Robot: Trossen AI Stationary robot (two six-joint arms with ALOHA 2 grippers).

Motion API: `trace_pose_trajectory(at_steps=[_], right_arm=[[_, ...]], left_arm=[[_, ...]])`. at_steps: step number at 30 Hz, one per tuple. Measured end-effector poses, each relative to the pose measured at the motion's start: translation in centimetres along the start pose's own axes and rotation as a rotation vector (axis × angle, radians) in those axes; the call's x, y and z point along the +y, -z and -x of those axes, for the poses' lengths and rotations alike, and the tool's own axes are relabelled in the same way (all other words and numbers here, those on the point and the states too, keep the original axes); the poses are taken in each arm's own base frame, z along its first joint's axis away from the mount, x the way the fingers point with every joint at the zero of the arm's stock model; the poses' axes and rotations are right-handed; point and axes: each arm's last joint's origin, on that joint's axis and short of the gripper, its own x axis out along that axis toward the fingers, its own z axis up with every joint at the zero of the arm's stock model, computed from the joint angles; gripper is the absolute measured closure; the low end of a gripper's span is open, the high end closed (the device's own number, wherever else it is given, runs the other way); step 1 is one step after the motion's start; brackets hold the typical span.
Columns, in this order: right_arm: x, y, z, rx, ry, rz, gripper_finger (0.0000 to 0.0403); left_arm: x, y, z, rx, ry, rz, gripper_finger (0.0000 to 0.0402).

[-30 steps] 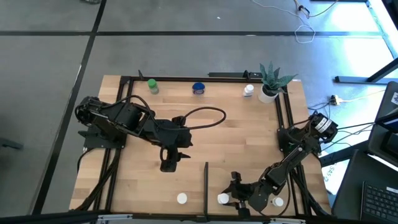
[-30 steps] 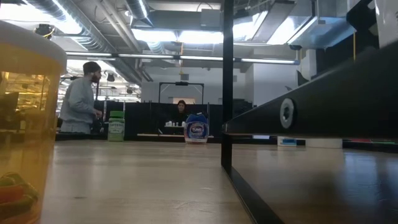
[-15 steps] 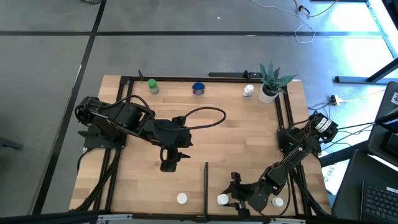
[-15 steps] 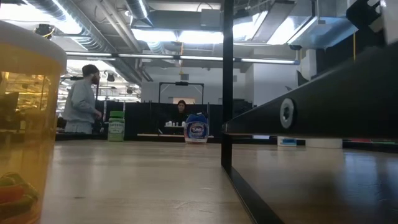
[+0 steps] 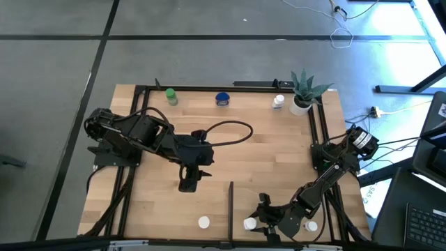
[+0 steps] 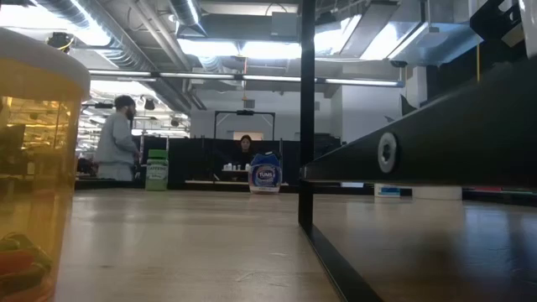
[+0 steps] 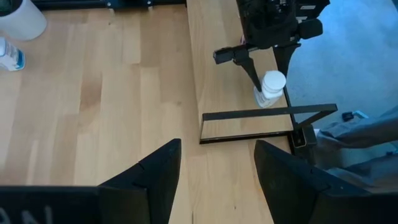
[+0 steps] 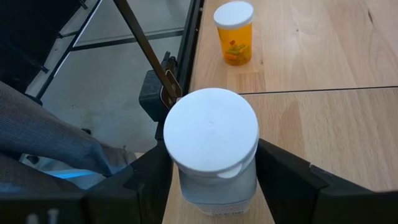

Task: Pick and place medicine bottles onto shelf by color
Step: Put the bottom left white pill bottle onto the shelf

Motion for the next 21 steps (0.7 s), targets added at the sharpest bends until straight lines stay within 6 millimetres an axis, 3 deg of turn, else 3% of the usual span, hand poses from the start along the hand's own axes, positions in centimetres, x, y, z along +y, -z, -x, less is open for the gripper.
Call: trace_pose_trajectory(at_steps=[13, 21], right_arm=[[-0.11, -0.06, -0.06, 0.003, 0.002, -0.001, 0.0202], [-0.63, -0.26, -0.27, 0.01, 0.022, 0.048, 0.0182]], left_arm=[[0.01, 0.02, 0.0, 0.002, -0.001, 0.001, 0.0204], [0.01, 0.02, 0.0, 0.002, -0.001, 0.003, 0.0204]])
